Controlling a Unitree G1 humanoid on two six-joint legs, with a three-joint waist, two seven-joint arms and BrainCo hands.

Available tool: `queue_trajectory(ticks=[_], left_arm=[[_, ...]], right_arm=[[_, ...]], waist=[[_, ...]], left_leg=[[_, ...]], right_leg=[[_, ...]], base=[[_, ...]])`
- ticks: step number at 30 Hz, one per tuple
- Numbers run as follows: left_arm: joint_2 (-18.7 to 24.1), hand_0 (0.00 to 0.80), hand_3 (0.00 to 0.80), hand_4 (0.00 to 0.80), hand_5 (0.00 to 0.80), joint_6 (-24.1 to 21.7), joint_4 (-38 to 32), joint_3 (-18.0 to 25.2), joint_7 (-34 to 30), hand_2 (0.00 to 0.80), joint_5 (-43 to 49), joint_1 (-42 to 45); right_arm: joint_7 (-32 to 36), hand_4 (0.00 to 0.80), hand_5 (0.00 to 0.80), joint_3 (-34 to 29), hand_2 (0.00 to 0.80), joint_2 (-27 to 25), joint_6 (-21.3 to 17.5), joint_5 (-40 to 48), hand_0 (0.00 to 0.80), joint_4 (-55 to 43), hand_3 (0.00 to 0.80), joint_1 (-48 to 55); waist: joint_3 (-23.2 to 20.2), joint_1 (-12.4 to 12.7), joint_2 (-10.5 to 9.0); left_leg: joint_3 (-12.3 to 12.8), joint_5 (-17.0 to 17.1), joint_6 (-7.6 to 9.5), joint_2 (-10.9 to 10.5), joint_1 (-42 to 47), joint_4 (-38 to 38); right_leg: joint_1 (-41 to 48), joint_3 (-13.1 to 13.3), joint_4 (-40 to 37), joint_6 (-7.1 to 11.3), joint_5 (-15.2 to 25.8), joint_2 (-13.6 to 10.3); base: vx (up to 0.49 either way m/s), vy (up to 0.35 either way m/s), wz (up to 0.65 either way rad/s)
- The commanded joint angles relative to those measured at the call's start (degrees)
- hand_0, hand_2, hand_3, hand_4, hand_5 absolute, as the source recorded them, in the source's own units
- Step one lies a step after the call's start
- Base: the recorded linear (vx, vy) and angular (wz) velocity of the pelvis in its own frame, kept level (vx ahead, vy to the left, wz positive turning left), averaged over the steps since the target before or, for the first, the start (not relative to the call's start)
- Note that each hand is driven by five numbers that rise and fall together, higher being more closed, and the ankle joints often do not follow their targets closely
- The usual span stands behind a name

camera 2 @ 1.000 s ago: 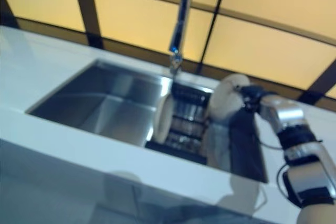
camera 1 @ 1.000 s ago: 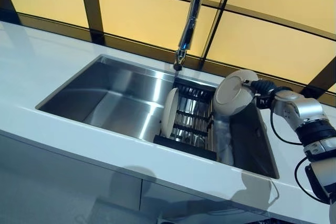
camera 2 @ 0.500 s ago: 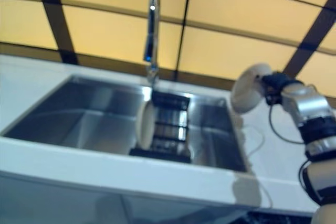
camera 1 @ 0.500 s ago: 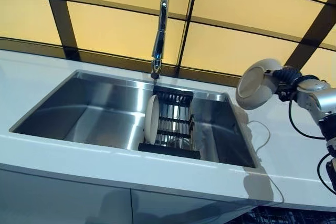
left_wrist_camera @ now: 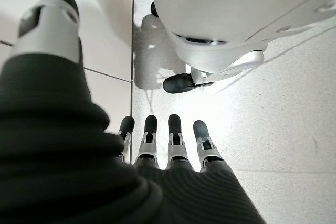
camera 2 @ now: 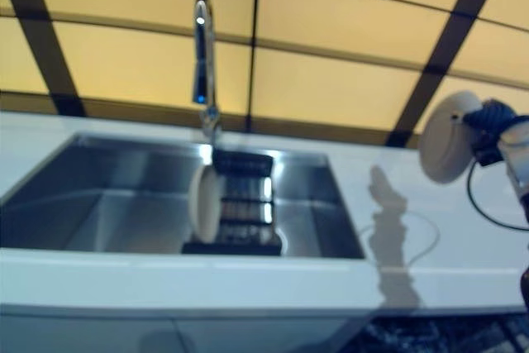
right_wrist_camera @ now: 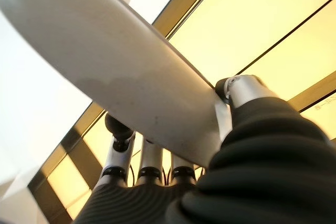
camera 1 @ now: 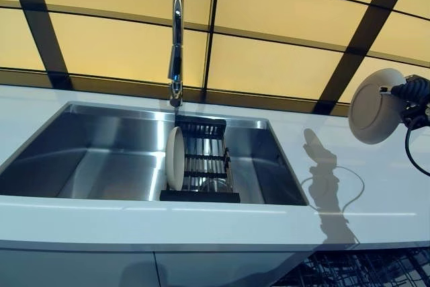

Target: Take plates into dishwasher

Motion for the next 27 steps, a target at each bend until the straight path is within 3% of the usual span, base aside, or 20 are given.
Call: queue_trajectory(ticks=[1, 18, 27], left_arm=[[1.32, 0.0, 0.0, 0.0, 0.0, 0.19, 1.49, -0.06, -0.13, 0.0, 1.1, -0.61], [1.33, 0.0, 0.0, 0.0, 0.0, -0.3, 1.2, 2.07, -0.54, 0.0, 4.13, 0.56], [1.23, 0.0, 0.0, 0.0, 0.0, 0.57, 1.37, 2.47, -0.91, 0.0, 5.31, 0.42]], right_arm=[[0.61, 0.8, 0.8, 0.52, 0.8, -4.78, -4.17, -3.91, 0.8, 0.41, 0.8, -2.52], [4.4, 0.8, 0.8, -16.22, 0.8, -9.06, -4.03, -8.82, 0.8, -5.62, 0.8, 21.0], [8.29, 0.8, 0.8, -21.59, 0.8, -10.63, -5.4, -10.22, 0.8, -4.91, 0.8, 29.61]], waist=[[-0.73, 0.74, -0.01], [0.39, -3.75, 0.85], [0.39, -5.71, 0.81]], left_leg=[[-2.18, -4.52, 0.82, -1.65, 1.69, 0.15], [0.63, -4.62, 0.76, -1.33, 1.2, 0.15], [1.98, -4.58, 0.55, -0.86, 1.01, 0.15]], right_leg=[[-0.97, -0.03, 1.15, 5.45, 2.73, -1.31], [-2.39, 2.94, 0.95, 5.18, 2.67, 0.07], [-2.83, 4.37, 0.55, 5.21, 2.89, 0.83]], base=[[-0.027, -0.052, -0.03], [-0.009, -0.025, -0.1], [-0.004, -0.015, -0.14]])
